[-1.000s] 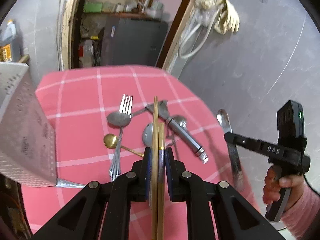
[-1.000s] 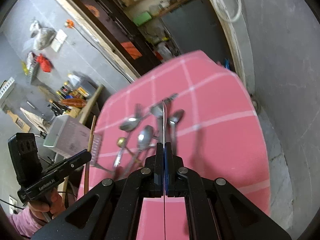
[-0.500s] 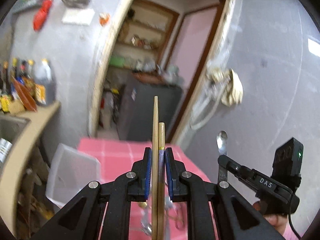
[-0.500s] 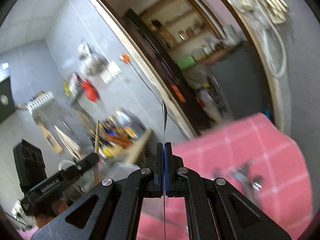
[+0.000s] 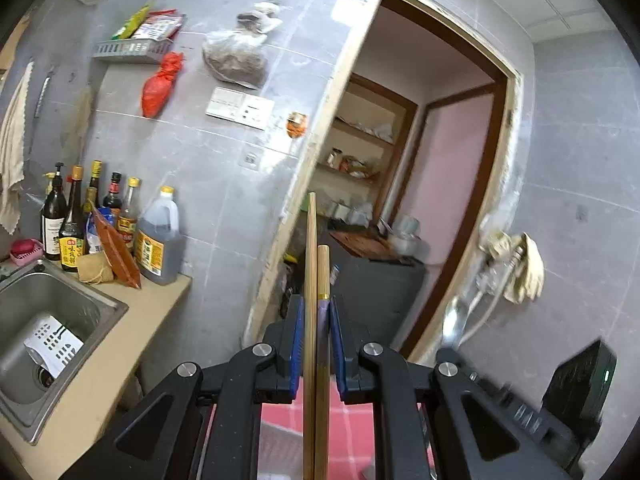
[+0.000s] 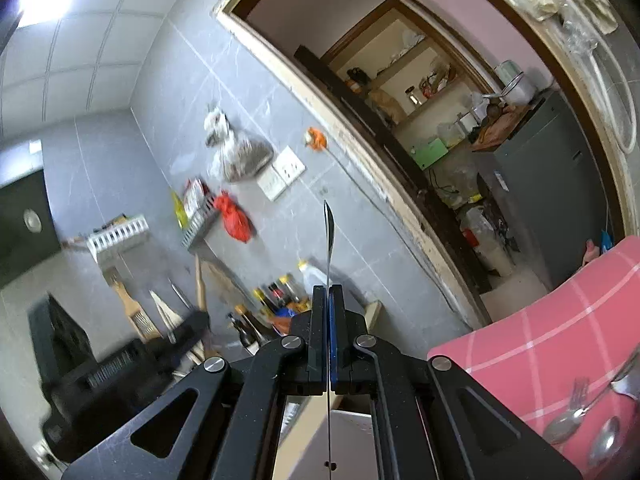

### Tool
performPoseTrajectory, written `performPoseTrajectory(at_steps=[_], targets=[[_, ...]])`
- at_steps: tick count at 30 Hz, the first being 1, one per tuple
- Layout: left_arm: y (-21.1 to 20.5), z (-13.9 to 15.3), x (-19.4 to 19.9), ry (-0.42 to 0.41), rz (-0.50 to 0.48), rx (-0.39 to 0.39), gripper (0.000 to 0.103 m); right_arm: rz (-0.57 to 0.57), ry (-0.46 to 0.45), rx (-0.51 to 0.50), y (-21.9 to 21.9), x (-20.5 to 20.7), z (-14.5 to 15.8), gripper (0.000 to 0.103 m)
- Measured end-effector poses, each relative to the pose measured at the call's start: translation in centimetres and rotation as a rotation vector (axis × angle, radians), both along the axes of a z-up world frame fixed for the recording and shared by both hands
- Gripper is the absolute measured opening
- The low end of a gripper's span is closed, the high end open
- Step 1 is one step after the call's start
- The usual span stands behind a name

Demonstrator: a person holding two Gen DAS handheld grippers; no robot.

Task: Organize utensils
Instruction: 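Lift the chopsticks with the left tool while the right tool grasps the knife, then carry the chopsticks into the white caddy and open the left tool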

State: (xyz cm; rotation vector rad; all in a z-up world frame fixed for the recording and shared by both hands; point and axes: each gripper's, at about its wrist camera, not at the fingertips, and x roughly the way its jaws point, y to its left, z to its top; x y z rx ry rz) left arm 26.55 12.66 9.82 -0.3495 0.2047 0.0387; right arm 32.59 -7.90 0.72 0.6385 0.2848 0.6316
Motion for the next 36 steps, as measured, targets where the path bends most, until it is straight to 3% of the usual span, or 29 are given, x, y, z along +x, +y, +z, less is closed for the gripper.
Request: performPoseTrajectory(at_steps=[6,12,23,31,36], targets=[[1.6,-1.6,1.8,-0.054,0.049,-0.011,0.013,0.023,0.009,-0.049,2.6,1.2,-3.0,0.001],[2.3,-3.1,2.4,-0.077,0.09,-0.018,0.013,0.043,0.002,-0.084,3.7,1.6,-4.0,0.001],[1.9,-6.4,1.0,-0.019,0.069,-0.03,0.013,0.113,-0.008,-0.214,4.4,0.6,-5.3,0.001],[1.0,-6.1,-0.8,0.017,-0.005,0.043,0.013,0.138,-0.025,-0.302,4.2,-0.6,-4.9,0.003],[0.9,-6.0,-0.5,0.026,-0.006,0.043,0.013,0.145,-0.032,-0.327,4.4,-0.8,-4.8,0.003]])
